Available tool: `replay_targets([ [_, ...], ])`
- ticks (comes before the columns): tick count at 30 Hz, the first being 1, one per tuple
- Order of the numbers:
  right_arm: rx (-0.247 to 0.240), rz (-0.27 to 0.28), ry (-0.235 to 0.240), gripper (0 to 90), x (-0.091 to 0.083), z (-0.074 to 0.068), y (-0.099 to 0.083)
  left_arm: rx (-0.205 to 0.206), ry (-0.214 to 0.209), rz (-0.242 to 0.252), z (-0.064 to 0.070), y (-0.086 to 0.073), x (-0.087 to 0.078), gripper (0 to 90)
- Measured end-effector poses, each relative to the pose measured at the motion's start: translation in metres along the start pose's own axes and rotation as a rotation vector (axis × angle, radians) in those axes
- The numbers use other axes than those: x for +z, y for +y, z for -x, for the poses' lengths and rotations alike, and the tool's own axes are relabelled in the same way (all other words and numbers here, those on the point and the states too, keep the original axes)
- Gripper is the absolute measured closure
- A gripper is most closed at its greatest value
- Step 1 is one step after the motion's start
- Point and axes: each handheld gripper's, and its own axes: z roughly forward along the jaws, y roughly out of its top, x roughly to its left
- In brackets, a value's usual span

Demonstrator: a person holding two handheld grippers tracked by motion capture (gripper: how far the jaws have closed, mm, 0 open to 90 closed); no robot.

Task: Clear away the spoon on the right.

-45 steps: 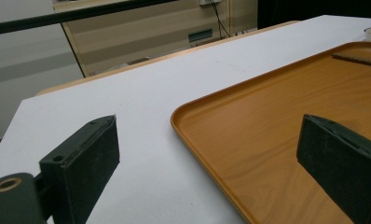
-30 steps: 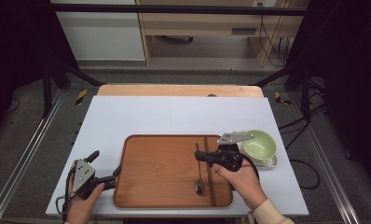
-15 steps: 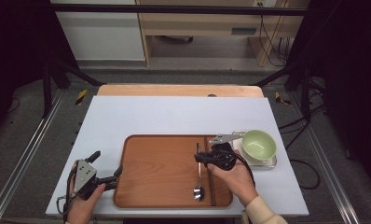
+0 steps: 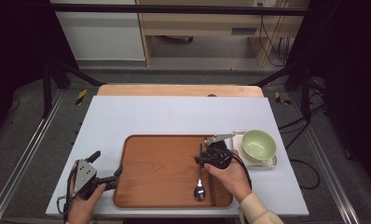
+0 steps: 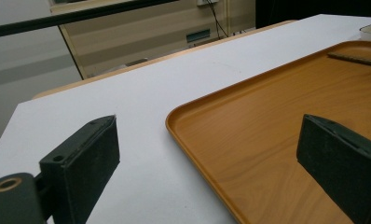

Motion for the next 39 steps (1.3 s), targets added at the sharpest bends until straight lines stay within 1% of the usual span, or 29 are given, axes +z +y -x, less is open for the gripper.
replay_targets([
  [3,-0.008,0.0,-0.005,50.0,0.001,-0.001,-0.002,0.002,0.002,0.004,0.0,0.0,0.0,5.5],
  [4,-0.004,0.002,-0.012,46.8,0.001,-0.002,-0.002,0.0,0.001,0.002,0.0,0.0,0.0,5.5],
  [6,-0.012,0.012,-0.029,41.1,0.001,-0.004,-0.003,-0.001,0.001,0.003,0.0,0.0,0.001,5.5],
  [7,-0.031,0.031,-0.032,38.5,0.001,-0.003,-0.004,0.003,0.003,-0.001,0.0,0.0,0.001,5.5],
  [9,-0.024,0.043,-0.04,34.6,0.003,-0.004,-0.005,-0.001,0.004,-0.001,0.0,-0.001,0.001,5.5],
  [10,-0.042,0.049,-0.045,32.2,0.005,-0.003,-0.005,0.001,0.006,-0.001,-0.001,-0.001,0.0,5.5],
  [11,-0.041,0.049,-0.047,30.3,0.006,-0.003,-0.005,0.001,0.006,-0.001,-0.001,0.0,0.0,5.5],
  [16,-0.076,0.108,-0.037,22.9,0.013,-0.006,0.0,0.003,0.003,-0.001,0.0,0.0,0.0,5.5],
  [21,-0.076,0.163,-0.032,17.9,0.017,-0.006,0.005,0.001,0.001,0.003,0.0,0.0,0.0,5.4],
  [24,-0.073,0.181,-0.053,16.0,0.015,-0.005,0.007,0.003,0.002,0.0,-0.001,-0.001,0.0,5.4],
  [26,-0.08,0.188,-0.069,15.1,0.012,-0.005,0.007,0.002,0.002,0.0,-0.001,-0.001,0.0,5.4],
  [27,-0.076,0.19,-0.069,14.2,0.01,-0.005,0.007,0.001,0.002,0.0,-0.002,-0.001,0.0,5.4],
  [29,-0.068,0.208,-0.072,12.2,0.005,-0.005,0.007,-0.002,0.002,-0.001,-0.002,-0.001,0.0,5.3],
  [30,-0.076,0.222,-0.076,11.7,0.002,-0.004,0.007,-0.004,0.003,-0.002,-0.003,-0.002,0.0,5.2],
  [31,-0.072,0.23,-0.086,11.2,-0.002,-0.005,0.007,-0.01,0.002,0.002,-0.003,-0.002,0.001,5.2],
  [33,-0.087,0.228,-0.1,8.5,-0.009,-0.006,0.008,-0.007,0.003,0.002,-0.005,-0.002,0.0,4.9],
  [34,-0.086,0.239,-0.103,8.1,-0.014,-0.006,0.009,-0.011,0.002,0.005,-0.005,-0.002,0.0,4.8],
  [35,-0.083,0.249,-0.106,7.7,-0.018,-0.004,0.009,-0.012,0.005,0.004,-0.005,-0.002,0.0,4.7],
  [37,-0.074,0.252,-0.109,7.4,-0.027,-0.003,0.01,-0.019,0.001,0.009,-0.006,-0.002,0.0,4.3],
  [39,-0.084,0.269,-0.122,7.8,-0.035,0.002,0.01,-0.015,0.0,0.009,-0.007,-0.002,0.001,4.0],
])
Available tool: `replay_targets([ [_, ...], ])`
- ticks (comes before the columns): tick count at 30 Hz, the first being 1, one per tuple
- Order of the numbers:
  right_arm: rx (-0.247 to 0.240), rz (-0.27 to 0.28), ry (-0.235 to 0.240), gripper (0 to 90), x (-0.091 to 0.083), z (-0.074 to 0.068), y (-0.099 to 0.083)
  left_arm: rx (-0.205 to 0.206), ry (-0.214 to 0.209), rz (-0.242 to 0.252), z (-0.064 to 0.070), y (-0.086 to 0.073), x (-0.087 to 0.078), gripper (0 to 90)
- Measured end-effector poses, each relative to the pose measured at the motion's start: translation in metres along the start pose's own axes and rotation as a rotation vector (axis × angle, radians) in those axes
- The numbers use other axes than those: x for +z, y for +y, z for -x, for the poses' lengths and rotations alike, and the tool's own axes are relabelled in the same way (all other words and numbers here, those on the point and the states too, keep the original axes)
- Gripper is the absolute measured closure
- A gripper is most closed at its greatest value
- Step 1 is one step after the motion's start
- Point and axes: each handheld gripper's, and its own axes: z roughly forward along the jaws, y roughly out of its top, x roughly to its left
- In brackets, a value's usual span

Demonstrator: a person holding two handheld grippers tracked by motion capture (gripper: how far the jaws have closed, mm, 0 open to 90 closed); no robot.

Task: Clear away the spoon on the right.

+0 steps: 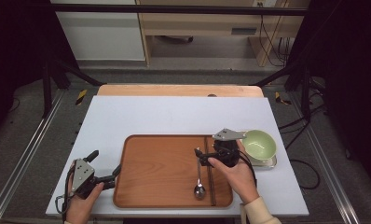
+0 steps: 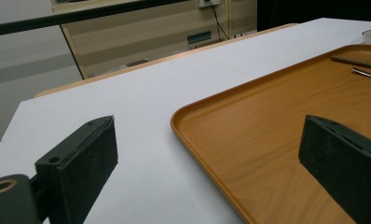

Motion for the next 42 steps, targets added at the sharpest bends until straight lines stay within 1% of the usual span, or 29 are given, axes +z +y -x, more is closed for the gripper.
replay_targets([
  [3,0.04,0.022,-0.012,7.8,-0.012,0.011,0.003,-0.001,-0.002,-0.002,-0.001,-0.001,0.001,3.6],
  [6,0.051,0.037,-0.045,8.2,-0.024,0.023,0.004,0.007,-0.006,0.0,-0.001,0.0,0.0,3.0],
  [8,0.062,0.036,-0.068,8.7,-0.031,0.033,0.003,0.005,-0.004,0.002,-0.001,0.0,-0.001,2.7],
  [9,0.078,0.039,-0.074,9.5,-0.034,0.035,0.002,0.006,-0.004,0.002,-0.001,0.0,-0.002,2.7],
  [10,0.082,0.04,-0.083,9.9,-0.038,0.041,0.001,0.009,-0.001,0.004,-0.001,0.0,-0.002,2.7],
  [14,0.111,0.017,-0.141,11.6,-0.051,0.058,-0.003,0.008,-0.002,0.005,-0.001,0.0,-0.002,2.7],
  [15,0.12,0.013,-0.148,11.6,-0.053,0.061,-0.004,0.009,-0.003,0.004,-0.001,0.0,-0.002,2.7],
  [18,0.121,0.001,-0.17,11.8,-0.061,0.071,-0.006,0.014,-0.001,0.007,0.0,0.0,-0.002,2.7],
  [20,0.126,-0.004,-0.189,13.1,-0.064,0.076,-0.007,0.017,0.0,0.005,0.0,0.0,-0.002,2.7],
  [21,0.131,-0.007,-0.191,13.6,-0.066,0.077,-0.008,0.018,0.002,0.001,-0.001,0.0,-0.002,2.7],
  [22,0.128,-0.02,-0.197,14.7,-0.068,0.08,-0.009,0.016,0.002,0.001,-0.001,0.0,-0.001,2.7],
  [24,0.131,-0.025,-0.214,17.3,-0.072,0.086,-0.012,0.017,0.002,0.002,-0.001,0.0,-0.002,2.7],
  [28,0.168,-0.032,-0.244,22.1,-0.081,0.101,-0.019,0.02,0.001,0.003,-0.001,0.0,-0.002,2.7],
  [30,0.178,-0.037,-0.264,26.7,-0.086,0.107,-0.022,0.02,0.002,0.003,0.0,0.0,-0.001,2.7],
  [32,0.202,-0.041,-0.274,29.0,-0.091,0.114,-0.026,0.022,0.0,0.002,0.0,0.0,-0.001,2.7],
  [34,0.216,-0.043,-0.285,32.7,-0.095,0.12,-0.028,0.024,0.001,0.005,0.0,0.0,-0.001,2.7],
  [39,0.255,-0.052,-0.312,40.4,-0.104,0.131,-0.035,0.026,0.003,0.001,-0.001,0.0,-0.001,2.8],
  [40,0.256,-0.056,-0.313,41.3,-0.105,0.133,-0.037,0.025,0.004,0.001,-0.001,0.0,-0.001,2.8],
  [42,0.275,-0.058,-0.315,42.6,-0.105,0.136,-0.039,0.024,0.006,0.002,-0.001,0.0,-0.001,2.8],
])
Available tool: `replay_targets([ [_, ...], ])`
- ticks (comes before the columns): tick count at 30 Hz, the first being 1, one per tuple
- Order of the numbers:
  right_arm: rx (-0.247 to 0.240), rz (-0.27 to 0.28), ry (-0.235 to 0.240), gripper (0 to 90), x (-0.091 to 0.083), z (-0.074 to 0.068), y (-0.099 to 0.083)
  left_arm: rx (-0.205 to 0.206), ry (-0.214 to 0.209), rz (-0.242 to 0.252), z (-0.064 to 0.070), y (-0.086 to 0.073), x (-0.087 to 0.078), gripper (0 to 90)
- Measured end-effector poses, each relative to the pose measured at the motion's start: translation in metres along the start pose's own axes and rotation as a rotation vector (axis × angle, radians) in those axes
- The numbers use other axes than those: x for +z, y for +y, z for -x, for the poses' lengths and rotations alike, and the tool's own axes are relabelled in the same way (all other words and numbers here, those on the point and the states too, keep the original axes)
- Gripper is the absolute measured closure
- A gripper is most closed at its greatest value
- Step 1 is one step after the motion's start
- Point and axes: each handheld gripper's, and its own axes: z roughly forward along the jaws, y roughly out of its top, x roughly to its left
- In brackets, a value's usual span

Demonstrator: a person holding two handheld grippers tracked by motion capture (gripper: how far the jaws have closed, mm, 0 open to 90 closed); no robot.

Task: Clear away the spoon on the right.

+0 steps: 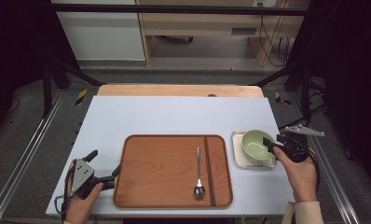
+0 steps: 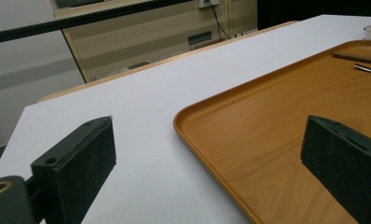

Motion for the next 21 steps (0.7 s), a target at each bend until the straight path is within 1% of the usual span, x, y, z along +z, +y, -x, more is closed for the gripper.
replay_targets([
  [3,0.017,-0.006,-0.01,44.2,0.002,0.004,-0.002,0.001,-0.001,-0.002,0.0,0.0,0.0,2.8],
  [4,0.015,-0.008,-0.011,44.6,0.002,0.005,-0.003,0.001,-0.001,-0.001,0.0,0.0,0.0,2.8],
  [7,0.04,-0.02,-0.015,44.3,0.004,0.011,-0.005,0.0,-0.002,0.001,0.0,0.0,-0.001,2.8],
  [10,0.082,-0.037,-0.024,42.8,0.009,0.017,-0.009,-0.003,-0.001,0.001,0.0,0.0,0.0,2.8],
  [11,0.086,-0.044,-0.024,42.2,0.01,0.02,-0.01,-0.004,0.0,0.002,-0.001,0.0,-0.001,2.8],
  [12,0.107,-0.05,-0.024,41.6,0.012,0.022,-0.011,-0.006,0.0,0.004,-0.001,0.0,-0.001,2.8],
  [15,0.143,-0.068,-0.037,40.5,0.017,0.027,-0.015,-0.014,-0.003,0.016,-0.001,0.0,-0.001,2.8],
  [17,0.17,-0.088,-0.029,40.5,0.02,0.031,-0.018,-0.014,-0.005,0.024,-0.002,0.0,-0.002,2.8],
  [21,0.185,-0.114,-0.02,40.7,0.026,0.033,-0.022,-0.016,-0.017,0.048,-0.001,0.002,-0.002,2.7],
])
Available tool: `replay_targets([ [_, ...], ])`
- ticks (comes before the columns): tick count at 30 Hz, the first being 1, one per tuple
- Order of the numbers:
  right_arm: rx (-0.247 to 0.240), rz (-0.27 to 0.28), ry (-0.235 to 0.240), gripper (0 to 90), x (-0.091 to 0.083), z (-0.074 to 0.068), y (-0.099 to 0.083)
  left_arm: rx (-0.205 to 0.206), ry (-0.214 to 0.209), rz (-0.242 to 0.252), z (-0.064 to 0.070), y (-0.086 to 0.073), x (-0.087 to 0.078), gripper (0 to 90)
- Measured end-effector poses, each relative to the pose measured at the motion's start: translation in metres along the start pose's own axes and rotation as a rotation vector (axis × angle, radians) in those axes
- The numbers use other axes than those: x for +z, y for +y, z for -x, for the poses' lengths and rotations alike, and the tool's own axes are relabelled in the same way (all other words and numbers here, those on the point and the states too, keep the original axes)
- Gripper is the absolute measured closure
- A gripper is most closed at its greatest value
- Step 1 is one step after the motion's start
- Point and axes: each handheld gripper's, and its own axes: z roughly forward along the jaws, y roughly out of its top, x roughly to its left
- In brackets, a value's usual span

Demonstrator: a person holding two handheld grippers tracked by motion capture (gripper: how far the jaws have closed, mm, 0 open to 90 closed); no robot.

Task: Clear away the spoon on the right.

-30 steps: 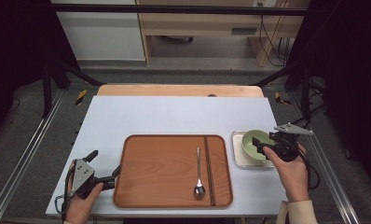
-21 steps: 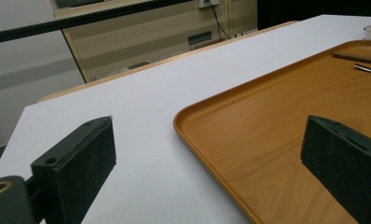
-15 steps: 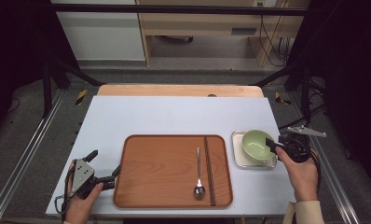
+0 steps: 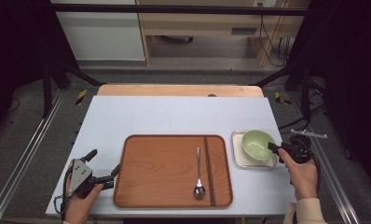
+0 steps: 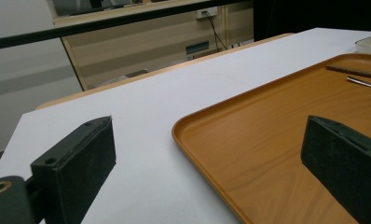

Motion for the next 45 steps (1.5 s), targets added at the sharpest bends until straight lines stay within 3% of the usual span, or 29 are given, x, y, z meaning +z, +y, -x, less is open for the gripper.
replay_targets([
  [13,0.014,-0.071,-0.007,46.8,0.011,-0.006,-0.002,0.02,-0.003,0.011,0.002,0.002,-0.001,2.5],
  [34,0.022,-0.127,-0.018,64.5,0.016,-0.008,0.002,0.002,0.029,0.033,0.001,0.002,-0.005,3.0],
  [45,0.027,-0.136,-0.014,67.3,0.019,-0.009,0.004,0.0,0.041,0.035,0.0,0.002,-0.005,3.3],
])
